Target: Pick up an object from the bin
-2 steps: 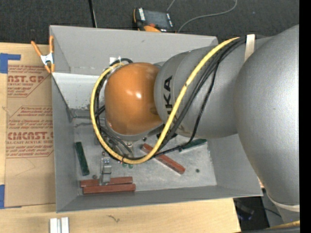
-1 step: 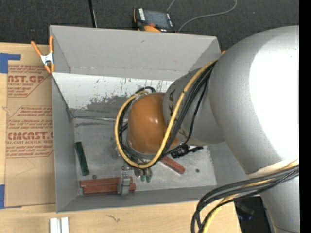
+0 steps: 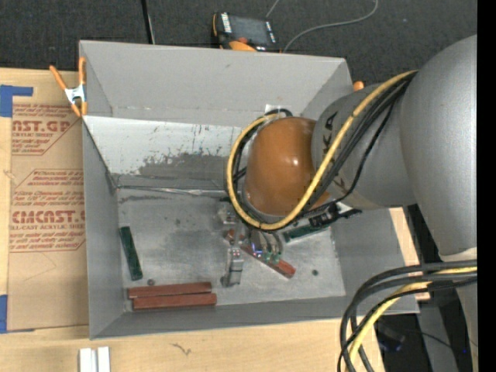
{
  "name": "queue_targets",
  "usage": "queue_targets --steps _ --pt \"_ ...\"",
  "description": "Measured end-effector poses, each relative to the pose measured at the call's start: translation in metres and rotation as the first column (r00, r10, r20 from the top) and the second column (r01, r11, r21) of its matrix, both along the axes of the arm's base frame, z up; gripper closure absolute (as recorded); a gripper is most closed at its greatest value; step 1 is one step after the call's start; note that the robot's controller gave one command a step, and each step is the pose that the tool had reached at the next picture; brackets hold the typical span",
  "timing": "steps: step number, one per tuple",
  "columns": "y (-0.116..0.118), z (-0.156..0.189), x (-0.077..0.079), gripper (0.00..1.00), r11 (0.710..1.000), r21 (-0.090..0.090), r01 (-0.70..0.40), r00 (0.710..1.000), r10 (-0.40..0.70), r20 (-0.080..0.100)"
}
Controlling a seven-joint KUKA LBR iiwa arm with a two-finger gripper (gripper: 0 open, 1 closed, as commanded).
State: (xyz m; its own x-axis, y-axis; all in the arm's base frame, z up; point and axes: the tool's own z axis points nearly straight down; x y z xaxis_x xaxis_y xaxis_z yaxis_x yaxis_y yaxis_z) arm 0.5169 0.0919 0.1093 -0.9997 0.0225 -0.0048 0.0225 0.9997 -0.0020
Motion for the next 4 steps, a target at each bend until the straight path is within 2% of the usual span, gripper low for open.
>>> queue_targets --steps 1,2,3,4 --pt "-0.080 0.016 0.061 0.00 0.996 -0.002 -0.089 0.996 0.089 0.003" --pt "-0.073 -0.043 0.013 0.00 0.996 0.004 -0.090 0.996 0.090 -0.012" --pt "-0.074 -0.040 0.016 1.00 0.996 0.004 -0.089 0.996 0.089 -0.004" --pt "-0.074 -0.040 0.016 0.00 0.996 0.004 -0.089 0.996 0.090 -0.005"
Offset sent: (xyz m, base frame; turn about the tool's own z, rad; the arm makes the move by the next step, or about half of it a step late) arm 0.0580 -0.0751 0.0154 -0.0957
